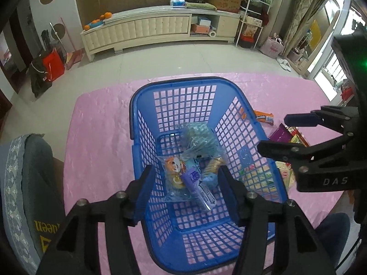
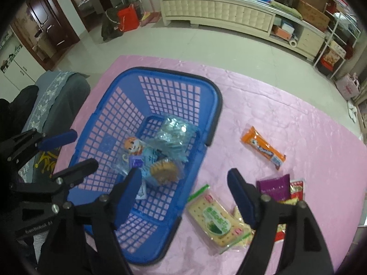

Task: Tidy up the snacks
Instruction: 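Open both tools to drop the tube and bag into the basket, then move the left tool toward the green-edged cracker pack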

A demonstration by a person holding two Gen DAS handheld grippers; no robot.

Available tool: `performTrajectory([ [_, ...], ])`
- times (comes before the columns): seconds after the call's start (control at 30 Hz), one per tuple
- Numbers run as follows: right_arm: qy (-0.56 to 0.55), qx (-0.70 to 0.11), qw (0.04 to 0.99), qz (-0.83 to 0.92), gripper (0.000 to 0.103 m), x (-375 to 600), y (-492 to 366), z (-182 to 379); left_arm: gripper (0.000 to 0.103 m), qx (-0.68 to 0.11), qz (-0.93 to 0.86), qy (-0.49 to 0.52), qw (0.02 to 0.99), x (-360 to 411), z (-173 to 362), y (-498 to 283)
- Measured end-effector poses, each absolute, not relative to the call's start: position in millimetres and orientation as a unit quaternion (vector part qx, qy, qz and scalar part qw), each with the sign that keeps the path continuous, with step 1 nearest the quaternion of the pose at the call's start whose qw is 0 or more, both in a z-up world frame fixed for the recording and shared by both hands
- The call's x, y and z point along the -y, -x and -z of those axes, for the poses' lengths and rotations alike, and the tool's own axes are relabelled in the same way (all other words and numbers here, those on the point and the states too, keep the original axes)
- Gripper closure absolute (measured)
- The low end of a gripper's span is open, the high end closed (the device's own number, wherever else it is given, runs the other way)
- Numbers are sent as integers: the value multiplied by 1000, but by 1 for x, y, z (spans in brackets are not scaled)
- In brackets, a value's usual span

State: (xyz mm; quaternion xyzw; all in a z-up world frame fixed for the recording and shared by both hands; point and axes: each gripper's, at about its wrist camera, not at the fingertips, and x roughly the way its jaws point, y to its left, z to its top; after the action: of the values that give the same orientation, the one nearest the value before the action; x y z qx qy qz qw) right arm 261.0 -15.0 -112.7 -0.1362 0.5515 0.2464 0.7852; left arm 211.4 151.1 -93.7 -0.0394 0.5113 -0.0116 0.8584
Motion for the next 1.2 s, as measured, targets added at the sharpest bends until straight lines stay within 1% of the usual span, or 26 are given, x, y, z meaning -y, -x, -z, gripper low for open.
performTrajectory([
  [0.27, 117, -546, 795, -235, 23, 59, -238, 95, 49, -502, 14, 39, 864, -125, 72, -189],
  [0.37, 103, -544, 801, -227, 23, 80, -231, 87, 43, -496, 20, 33, 868, -107, 62, -180],
  [0.6, 79, -538, 812, -212, 23, 129, -213, 74, 41, -494, 42, 23, 868, -64, 51, -170],
  [0.87, 67, -530, 823, -193, 23, 181, -202, 70, 41, -510, 59, 17, 858, -9, 59, -171],
  [1.2, 67, -540, 824, -160, 23, 228, -205, 92, 41, -548, 44, 74, 832, 40, 88, -185],
])
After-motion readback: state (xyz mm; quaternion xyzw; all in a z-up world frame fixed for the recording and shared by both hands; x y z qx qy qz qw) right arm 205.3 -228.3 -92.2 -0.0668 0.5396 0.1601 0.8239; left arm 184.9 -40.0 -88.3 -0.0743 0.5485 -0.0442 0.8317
